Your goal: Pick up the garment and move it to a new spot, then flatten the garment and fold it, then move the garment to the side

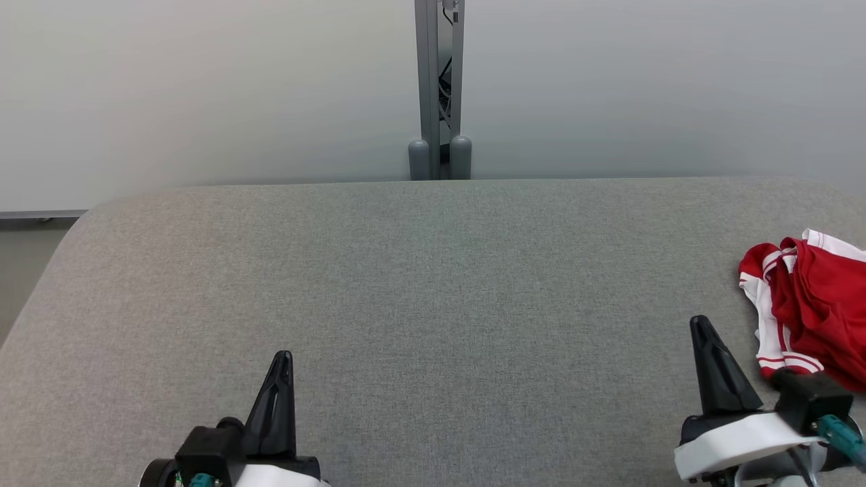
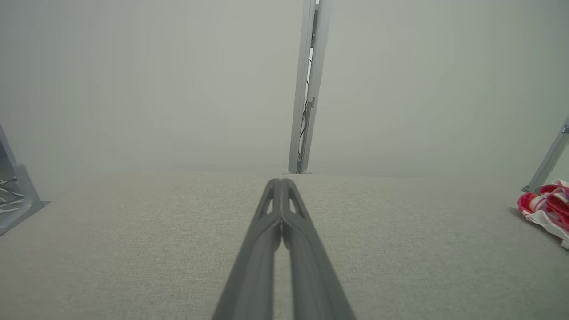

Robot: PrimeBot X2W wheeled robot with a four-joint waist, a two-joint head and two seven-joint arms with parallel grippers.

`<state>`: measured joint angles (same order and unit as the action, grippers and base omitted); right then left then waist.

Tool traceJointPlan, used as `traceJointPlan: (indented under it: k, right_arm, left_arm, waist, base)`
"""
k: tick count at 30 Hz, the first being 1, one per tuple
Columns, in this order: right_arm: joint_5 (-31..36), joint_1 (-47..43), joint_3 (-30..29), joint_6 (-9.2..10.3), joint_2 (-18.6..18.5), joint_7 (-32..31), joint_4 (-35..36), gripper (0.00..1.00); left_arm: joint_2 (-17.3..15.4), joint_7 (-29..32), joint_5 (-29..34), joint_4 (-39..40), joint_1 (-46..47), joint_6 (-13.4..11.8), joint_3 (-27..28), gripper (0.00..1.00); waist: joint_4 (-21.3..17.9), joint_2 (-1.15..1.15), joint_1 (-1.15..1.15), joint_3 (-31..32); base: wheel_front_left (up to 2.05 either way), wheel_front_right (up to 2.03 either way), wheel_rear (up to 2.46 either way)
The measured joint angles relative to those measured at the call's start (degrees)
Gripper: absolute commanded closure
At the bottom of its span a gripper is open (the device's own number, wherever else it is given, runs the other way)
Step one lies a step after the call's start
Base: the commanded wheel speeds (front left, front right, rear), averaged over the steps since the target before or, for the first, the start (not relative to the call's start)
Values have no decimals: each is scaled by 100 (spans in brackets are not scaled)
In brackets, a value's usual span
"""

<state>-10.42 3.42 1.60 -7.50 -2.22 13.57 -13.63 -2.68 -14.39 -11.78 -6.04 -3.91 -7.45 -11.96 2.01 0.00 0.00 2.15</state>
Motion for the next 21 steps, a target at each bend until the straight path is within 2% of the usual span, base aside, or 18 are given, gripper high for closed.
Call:
traceJointPlan:
  k: [21]
  right_arm:
    - [-2191,-4,-533,0,-3,-705,60,100]
  left_arm:
    - [-19,352,-2253,-411,377,416,101,100]
  waist:
    - [-34,0,0,-39]
  base:
    - [0,0,0]
